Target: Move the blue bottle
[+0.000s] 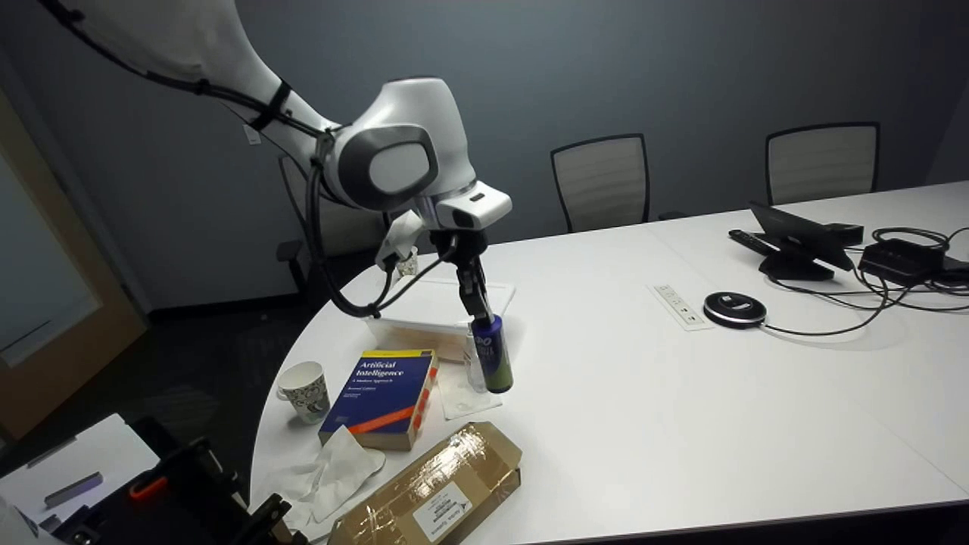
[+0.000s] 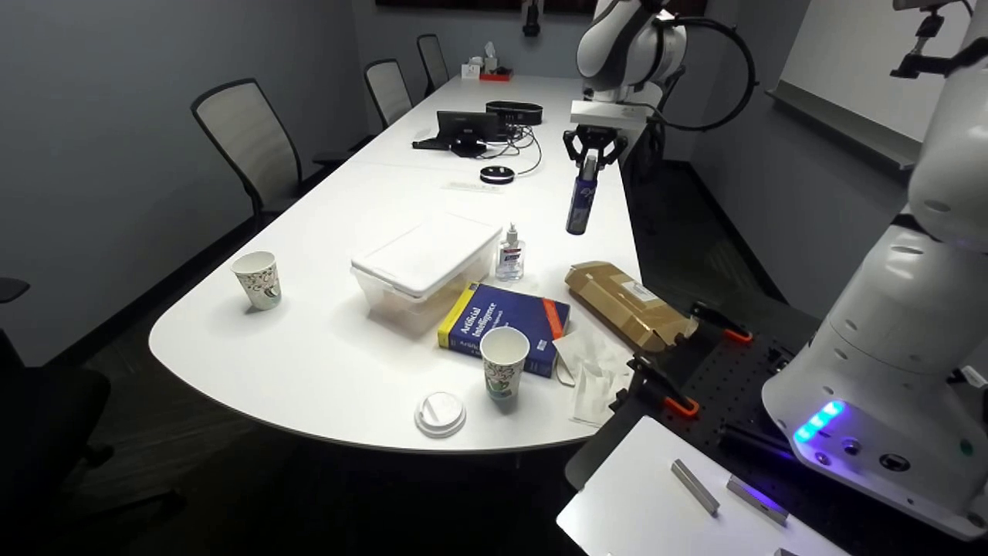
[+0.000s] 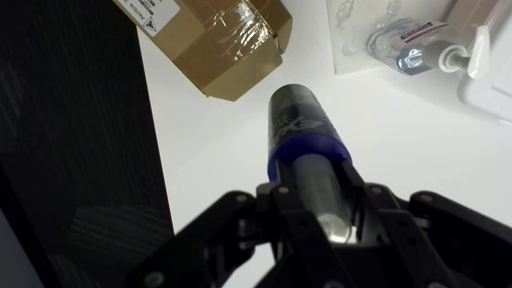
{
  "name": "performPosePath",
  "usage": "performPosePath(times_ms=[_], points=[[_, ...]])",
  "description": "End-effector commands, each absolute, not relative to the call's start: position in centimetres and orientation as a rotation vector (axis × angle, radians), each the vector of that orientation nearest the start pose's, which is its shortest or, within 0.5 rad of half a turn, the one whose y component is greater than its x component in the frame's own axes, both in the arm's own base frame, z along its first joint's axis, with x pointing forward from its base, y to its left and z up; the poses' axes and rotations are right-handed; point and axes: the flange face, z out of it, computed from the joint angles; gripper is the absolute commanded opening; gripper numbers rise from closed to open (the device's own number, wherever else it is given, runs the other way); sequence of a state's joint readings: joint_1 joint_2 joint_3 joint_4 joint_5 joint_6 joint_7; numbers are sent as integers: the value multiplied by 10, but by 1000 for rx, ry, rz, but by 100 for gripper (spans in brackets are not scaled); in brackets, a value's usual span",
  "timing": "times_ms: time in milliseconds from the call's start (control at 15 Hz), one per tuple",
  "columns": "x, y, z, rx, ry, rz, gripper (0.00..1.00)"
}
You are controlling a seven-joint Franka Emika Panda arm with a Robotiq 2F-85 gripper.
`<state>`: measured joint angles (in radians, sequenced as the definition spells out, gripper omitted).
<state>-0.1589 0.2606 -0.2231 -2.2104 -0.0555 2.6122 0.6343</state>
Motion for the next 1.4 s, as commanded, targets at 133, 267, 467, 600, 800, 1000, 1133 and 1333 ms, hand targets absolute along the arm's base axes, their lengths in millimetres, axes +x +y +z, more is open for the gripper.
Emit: performPosePath(times_ms=[133, 267, 467, 600, 800, 1000, 1133, 1333], points=[[535, -227, 217, -2815, 1481, -221, 8], [543, -230, 202, -2808, 1497, -209, 8], [559, -232, 193, -2812, 1510, -202, 8], [567, -236, 188, -2814, 1518, -199, 8], [573, -241, 177, -2788, 1545, -183, 8], [576, -241, 163, -2771, 1563, -151, 8], [577, -242, 155, -2747, 1581, -118, 8], [580, -240, 152, -2724, 1597, -94, 63]])
